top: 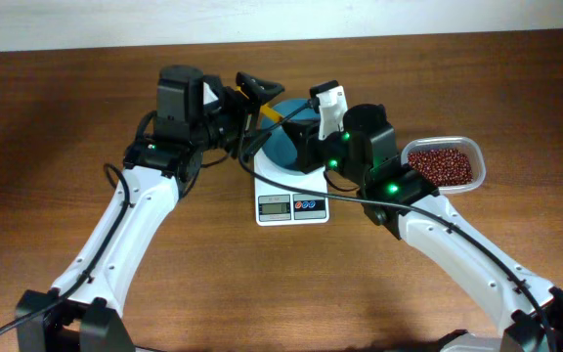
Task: Scoop item into bowl and weigh 50g on scale
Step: 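Grasp the scoop handle with the right gripper from the left gripper, then carry the scoop with the right gripper into the bean tub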
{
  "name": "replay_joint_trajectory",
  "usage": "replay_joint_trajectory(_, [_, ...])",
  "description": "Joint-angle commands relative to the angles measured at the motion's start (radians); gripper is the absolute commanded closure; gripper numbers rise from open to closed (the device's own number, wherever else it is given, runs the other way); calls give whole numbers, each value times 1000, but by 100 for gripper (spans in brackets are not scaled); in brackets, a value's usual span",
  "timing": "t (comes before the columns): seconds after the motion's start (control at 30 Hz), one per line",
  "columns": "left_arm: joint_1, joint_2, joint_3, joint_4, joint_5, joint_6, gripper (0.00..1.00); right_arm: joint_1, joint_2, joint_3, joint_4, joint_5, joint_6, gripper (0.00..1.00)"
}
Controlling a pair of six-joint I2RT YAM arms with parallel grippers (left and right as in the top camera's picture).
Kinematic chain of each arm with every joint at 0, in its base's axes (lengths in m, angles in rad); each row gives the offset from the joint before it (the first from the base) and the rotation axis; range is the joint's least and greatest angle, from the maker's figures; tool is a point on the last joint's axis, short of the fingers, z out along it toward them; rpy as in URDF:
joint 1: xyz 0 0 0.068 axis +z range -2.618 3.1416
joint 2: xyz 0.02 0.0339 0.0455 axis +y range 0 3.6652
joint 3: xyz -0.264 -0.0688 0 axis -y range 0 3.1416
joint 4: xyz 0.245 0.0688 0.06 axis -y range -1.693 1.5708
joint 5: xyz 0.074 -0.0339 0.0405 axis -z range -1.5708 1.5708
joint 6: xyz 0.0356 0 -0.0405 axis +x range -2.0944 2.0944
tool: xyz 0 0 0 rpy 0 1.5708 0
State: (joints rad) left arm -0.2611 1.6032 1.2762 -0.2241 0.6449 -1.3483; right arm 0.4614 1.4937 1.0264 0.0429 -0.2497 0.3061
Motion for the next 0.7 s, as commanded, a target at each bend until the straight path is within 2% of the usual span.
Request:
replay_joint_trajectory(0.0, [22,-1,19,34,117,258,1,-69,-3,60,-107,71,-7,96])
replay_joint_trajectory(0.2, [46,-20,19,33,144,613,1,-224,-71,203,-454,104,-116,96])
replay_joint_trajectory(0.4, [46,-21,19,30,140,880,1,-332,-101,386,-865,327,-145,96])
replay_joint_trajectory(0.53, [46,-21,19,25,94,962,1,-374,-98,408,-1041,463,-136,96])
replay_joint_trajectory(0.67, [47,-21,19,26,32,962,1,-404,-69,408,-1156,604,-87,96])
